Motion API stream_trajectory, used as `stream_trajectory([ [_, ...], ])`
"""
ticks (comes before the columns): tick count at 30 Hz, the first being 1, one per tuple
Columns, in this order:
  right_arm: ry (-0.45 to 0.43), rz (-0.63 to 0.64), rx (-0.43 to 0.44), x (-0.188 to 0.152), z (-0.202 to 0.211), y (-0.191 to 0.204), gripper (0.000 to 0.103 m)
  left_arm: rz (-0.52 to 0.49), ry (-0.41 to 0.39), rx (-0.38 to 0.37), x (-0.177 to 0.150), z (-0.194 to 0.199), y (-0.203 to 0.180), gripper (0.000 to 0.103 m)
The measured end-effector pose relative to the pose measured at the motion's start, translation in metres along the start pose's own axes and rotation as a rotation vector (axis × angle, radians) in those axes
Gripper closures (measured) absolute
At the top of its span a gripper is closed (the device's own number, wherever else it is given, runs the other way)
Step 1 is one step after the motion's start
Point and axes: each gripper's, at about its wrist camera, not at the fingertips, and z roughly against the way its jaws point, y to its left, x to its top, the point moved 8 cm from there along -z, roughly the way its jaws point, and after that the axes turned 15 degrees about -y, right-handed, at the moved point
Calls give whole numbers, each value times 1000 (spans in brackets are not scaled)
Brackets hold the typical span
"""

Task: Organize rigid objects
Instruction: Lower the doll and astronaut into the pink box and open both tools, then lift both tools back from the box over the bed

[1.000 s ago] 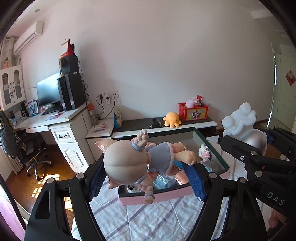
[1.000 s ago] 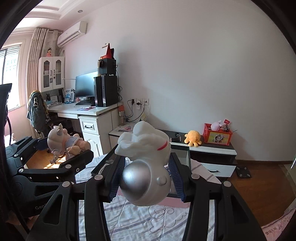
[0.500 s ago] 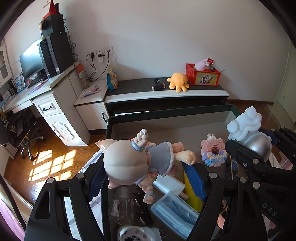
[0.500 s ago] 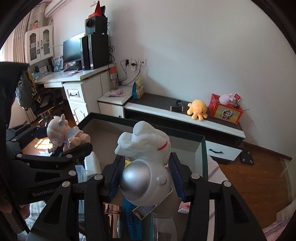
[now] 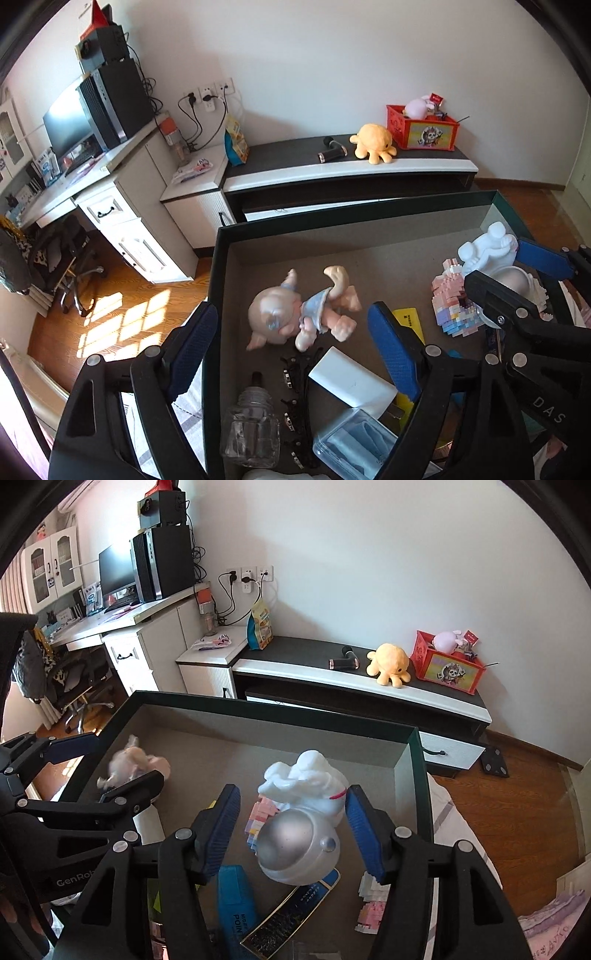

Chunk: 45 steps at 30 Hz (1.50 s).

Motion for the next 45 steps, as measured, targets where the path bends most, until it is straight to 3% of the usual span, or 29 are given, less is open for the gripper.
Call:
stream_trajectory([
  [3, -3, -6, -2, 0, 4, 0, 35, 0, 16, -2, -5, 2, 3, 10],
  [6, -2, -15, 7, 0, 10, 1, 23, 27, 49, -29, -12, 5, 7, 9],
  [16, -4, -58, 29, -8, 39, 1, 15, 117, 90, -150, -29, 32, -1, 7],
  [19, -16, -54, 19, -11, 50, -2, 0, 138, 102, -194, -35, 39, -8, 3],
  [24, -32, -73, 27, -14, 71, -6, 0, 171, 84, -235, -40, 60, -18, 3],
  [27, -42, -67, 16, -15, 85, -8, 0, 157, 52, -216, -40, 76, -20, 2],
  [32, -65, -50, 11, -19, 111, -3, 0, 113, -71, -150, -33, 114, -17, 0],
  [45, -104, -44, -14, -30, 171, 4, 0, 5, -209, -118, -39, 176, -22, 0],
])
